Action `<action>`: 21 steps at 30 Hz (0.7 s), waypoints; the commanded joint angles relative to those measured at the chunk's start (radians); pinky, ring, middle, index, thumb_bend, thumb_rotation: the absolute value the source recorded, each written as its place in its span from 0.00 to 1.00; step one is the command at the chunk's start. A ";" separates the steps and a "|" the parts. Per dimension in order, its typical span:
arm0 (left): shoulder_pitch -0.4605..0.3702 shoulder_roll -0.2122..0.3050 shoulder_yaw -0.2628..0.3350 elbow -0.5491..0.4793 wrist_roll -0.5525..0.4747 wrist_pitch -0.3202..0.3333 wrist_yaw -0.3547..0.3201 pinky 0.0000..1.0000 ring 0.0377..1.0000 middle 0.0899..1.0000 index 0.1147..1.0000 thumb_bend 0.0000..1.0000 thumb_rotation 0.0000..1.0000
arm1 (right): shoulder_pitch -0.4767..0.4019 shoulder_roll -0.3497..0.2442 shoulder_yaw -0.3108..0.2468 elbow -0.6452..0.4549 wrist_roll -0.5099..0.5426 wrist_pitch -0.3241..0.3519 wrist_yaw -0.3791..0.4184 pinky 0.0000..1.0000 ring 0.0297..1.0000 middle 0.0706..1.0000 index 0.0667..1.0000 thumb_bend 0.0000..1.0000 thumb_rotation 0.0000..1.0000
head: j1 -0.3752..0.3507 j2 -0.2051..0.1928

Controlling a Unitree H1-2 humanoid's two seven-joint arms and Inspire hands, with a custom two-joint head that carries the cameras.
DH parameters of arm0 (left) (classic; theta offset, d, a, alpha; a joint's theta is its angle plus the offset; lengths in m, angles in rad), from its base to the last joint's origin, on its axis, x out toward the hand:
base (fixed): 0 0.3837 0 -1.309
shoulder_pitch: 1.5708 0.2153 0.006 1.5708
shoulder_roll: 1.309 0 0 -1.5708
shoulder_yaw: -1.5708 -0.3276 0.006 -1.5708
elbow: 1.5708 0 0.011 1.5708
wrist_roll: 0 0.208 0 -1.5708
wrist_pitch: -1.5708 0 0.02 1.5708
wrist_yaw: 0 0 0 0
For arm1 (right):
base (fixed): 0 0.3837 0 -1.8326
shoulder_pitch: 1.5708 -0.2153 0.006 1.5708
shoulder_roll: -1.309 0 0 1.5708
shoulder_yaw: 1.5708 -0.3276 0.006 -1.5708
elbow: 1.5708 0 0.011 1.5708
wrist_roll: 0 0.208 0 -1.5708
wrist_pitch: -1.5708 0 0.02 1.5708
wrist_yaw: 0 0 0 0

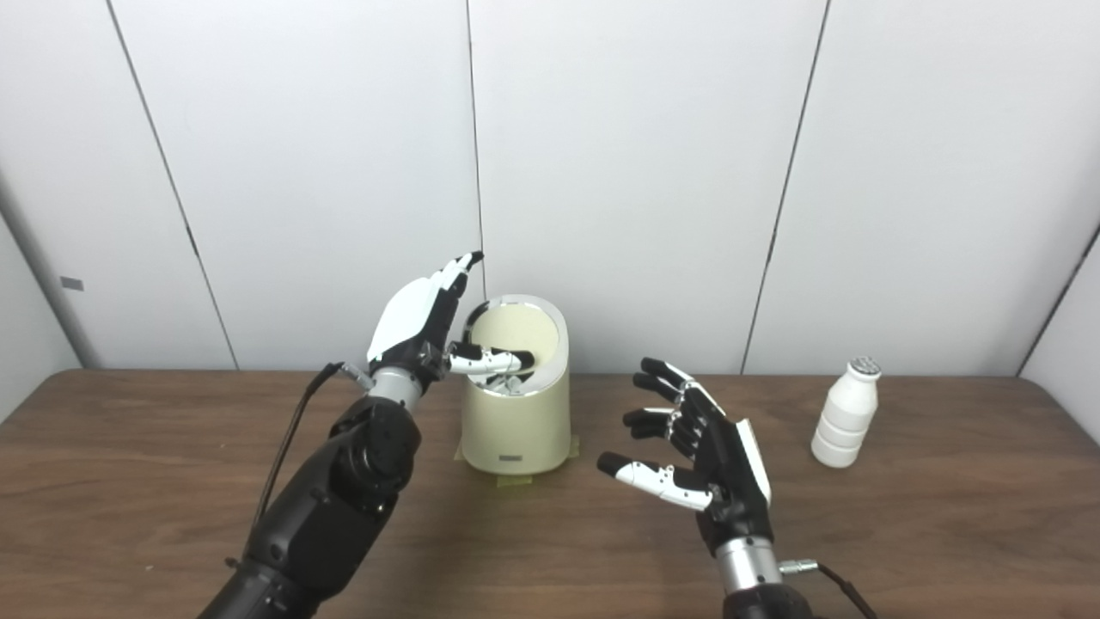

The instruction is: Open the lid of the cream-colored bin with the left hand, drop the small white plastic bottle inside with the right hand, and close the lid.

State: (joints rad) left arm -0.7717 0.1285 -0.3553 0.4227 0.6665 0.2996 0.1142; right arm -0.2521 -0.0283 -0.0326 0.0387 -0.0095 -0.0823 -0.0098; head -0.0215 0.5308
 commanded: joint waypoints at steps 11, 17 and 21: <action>-0.048 0.039 -0.116 -0.043 0.254 0.151 -0.022 0.89 1.00 0.96 1.00 0.82 0.00 | -0.035 0.004 -0.001 -0.030 -0.001 -0.008 -0.007 0.59 0.59 0.76 0.75 0.82 0.18 | 0.001 0.002; -0.044 0.055 -0.134 -0.056 0.336 0.167 -0.081 0.89 1.00 0.95 1.00 0.68 0.00 | -0.037 0.003 -0.001 -0.028 -0.002 -0.014 -0.007 0.57 0.58 0.76 0.76 0.81 0.16 | 0.002 0.004; -0.037 0.062 -0.132 -0.069 0.436 0.170 -0.149 0.84 1.00 0.95 1.00 0.67 0.00 | -0.037 0.005 -0.002 -0.029 0.005 -0.010 -0.006 0.58 0.58 0.76 0.76 0.81 0.16 | 0.007 0.004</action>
State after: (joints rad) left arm -0.7888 0.1617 -0.4886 0.3442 1.0418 0.4429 0.0008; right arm -0.2521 -0.0255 -0.0328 0.0387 -0.0109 -0.0804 -0.0125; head -0.0138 0.5338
